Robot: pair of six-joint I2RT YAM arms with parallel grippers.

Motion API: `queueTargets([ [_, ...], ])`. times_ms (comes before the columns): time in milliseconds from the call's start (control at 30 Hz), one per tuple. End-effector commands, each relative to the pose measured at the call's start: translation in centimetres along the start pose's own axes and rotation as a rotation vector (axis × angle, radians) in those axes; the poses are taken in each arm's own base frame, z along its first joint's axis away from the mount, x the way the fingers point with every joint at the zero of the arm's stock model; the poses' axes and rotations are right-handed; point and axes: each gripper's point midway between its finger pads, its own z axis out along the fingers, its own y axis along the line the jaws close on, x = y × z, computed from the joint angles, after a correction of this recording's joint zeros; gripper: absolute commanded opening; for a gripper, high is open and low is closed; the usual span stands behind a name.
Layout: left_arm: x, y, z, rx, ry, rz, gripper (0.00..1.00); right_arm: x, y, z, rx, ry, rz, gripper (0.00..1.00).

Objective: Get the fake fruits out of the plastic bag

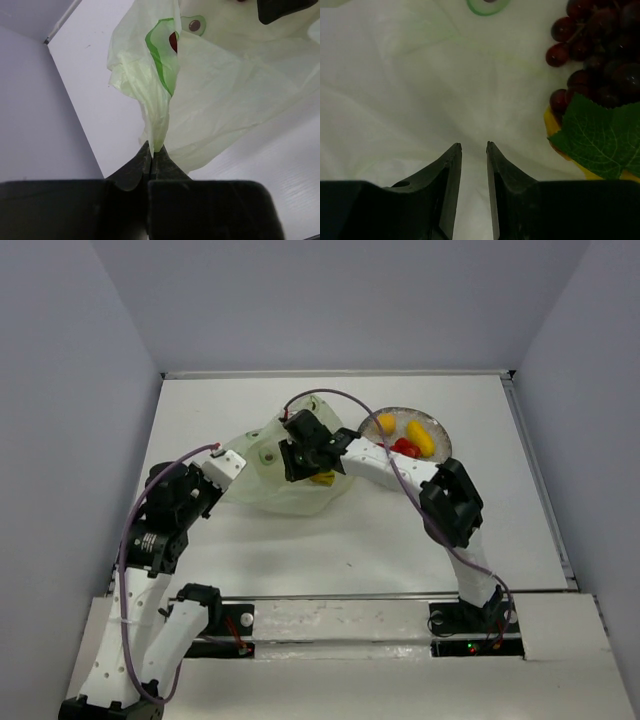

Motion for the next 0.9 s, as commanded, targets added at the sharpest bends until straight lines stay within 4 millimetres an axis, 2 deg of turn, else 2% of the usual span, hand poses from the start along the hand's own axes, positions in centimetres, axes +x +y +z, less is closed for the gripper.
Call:
queueTargets([
  [0, -1.2, -1.3, -0.9, 0.081, -0.060, 0.056, 0.05, -2.1, -4.1, -1.2, 0.272, -0.100, 0.021, 0.33],
  [133, -0.5, -1.9, -0.7, 0.119, -0.040, 0.095, 0.06, -1.4, -8.6, -3.2, 0.518, -0.106, -0.012, 0.34],
  [167, -0.2, -2.4, -0.7, 0.154, -0.026, 0.102, 0.06, -1.1, -9.5, -3.9, 0.567, -0.109, -0.019, 0.36],
  [200, -0.2, -2.6, -0.7, 0.165, -0.024, 0.109, 0.06, 0.1, -10.6, -4.3, 0.631, -0.101, -0.042, 0.41],
  [233, 0.0, -3.0, -0.5, 0.187, -0.019, 0.120, 0.06, 0.1, -10.9, -5.0, 0.647, -0.107, -0.048, 0.45],
  [267, -0.1, -3.0, -0.5, 0.190, -0.023, 0.121, 0.06, 0.7, -11.3, -5.3, 0.664, -0.096, -0.059, 0.54],
  [300, 0.0, -3.1, -0.3, 0.192, -0.020, 0.121, 0.06, 0.9, -12.1, -5.6, 0.704, -0.099, -0.070, 0.76],
  [367, -0.4, -2.8, 0.0, 0.178, -0.033, 0.111, 0.06, 1.6, -13.7, -5.5, 0.758, -0.086, -0.093, 0.87],
  [433, -0.8, -2.6, 0.0, 0.174, -0.043, 0.108, 0.06, 1.0, -14.8, -4.9, 0.754, -0.083, -0.087, 0.88],
  [500, -1.1, -2.6, 0.1, 0.179, -0.052, 0.111, 0.06, -1.7, -15.8, -4.0, 0.732, -0.137, -0.040, 0.88],
  [533, -1.1, -2.5, 0.1, 0.179, -0.052, 0.113, 0.06, -2.6, -15.6, -3.4, 0.698, -0.140, -0.062, 0.88],
  [567, -1.3, -2.4, 0.2, 0.177, -0.055, 0.123, 0.06, -4.8, -14.8, -3.1, 0.671, -0.197, -0.067, 0.89],
  [600, -1.2, -2.3, 0.2, 0.173, -0.054, 0.124, 0.06, -4.7, -14.8, -1.8, 0.652, -0.172, -0.120, 0.89],
  [667, -1.4, -2.0, 0.3, 0.157, -0.060, 0.132, 0.06, -6.8, -13.8, -1.0, 0.615, -0.207, -0.151, 0.91],
  [767, -1.6, -1.9, 0.3, 0.149, -0.067, 0.134, 0.06, -6.7, -13.8, 1.2, 0.597, -0.183, -0.192, 0.92],
  [800, -1.5, -1.9, 0.4, 0.148, -0.066, 0.134, 0.06, -7.7, -14.2, 1.2, 0.605, -0.201, -0.183, 0.92],
  [833, -1.5, -1.8, 0.4, 0.147, -0.067, 0.133, 0.06, -7.0, -14.6, 2.5, 0.609, -0.181, -0.189, 0.92],
  [867, -1.5, -1.9, 0.5, 0.149, -0.065, 0.133, 0.06, -7.0, -15.3, 2.9, 0.614, -0.177, -0.178, 0.92],
])
